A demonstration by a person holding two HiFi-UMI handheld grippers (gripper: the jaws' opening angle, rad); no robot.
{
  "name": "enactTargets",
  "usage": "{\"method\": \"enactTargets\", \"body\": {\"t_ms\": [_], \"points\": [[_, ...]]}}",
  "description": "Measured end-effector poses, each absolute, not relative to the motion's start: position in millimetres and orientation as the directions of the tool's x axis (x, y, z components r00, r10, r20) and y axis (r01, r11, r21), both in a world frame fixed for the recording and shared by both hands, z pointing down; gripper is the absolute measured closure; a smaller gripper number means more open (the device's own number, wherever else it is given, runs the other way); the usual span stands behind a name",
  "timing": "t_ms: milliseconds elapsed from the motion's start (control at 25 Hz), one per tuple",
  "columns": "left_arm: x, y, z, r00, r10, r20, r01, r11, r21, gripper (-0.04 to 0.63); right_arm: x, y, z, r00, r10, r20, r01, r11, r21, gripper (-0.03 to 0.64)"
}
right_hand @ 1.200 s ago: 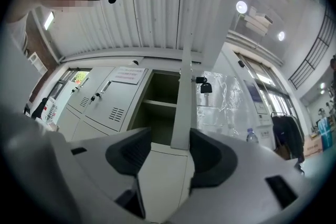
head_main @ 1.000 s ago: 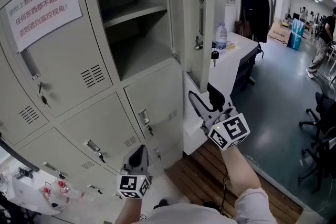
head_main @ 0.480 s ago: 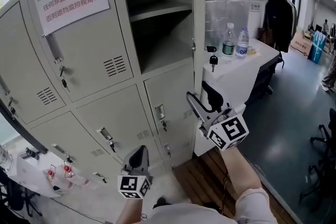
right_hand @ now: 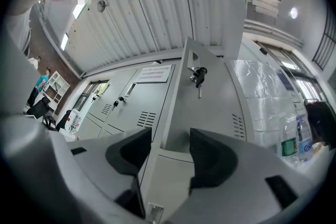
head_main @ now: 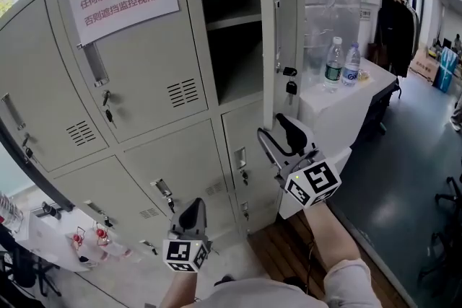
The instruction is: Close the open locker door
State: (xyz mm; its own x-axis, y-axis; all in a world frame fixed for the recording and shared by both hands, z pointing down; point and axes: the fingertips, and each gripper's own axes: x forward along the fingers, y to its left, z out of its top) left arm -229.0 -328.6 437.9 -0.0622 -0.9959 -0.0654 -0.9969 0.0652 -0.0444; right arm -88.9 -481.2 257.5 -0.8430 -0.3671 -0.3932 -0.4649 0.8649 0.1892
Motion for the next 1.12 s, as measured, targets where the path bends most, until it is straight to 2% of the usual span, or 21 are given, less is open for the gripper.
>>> {"method": "enactTargets", "body": {"t_ms": [480, 1120], "points": [[-288, -339, 432, -0.047, -0.996, -0.079, -0.998, 0.050, -0.048, 0.586, -156, -487, 257, -0.846, -0.374, -0.380, -0.469, 0.861, 0.197, 0.407], [-328, -339, 435, -0.080, -0.992, -0.093, -0.997, 0.081, -0.008, 0.586, -226, -502, 264, -0.873, -0.349, -0.342, -0.428, 0.884, 0.189, 0.407]]}}
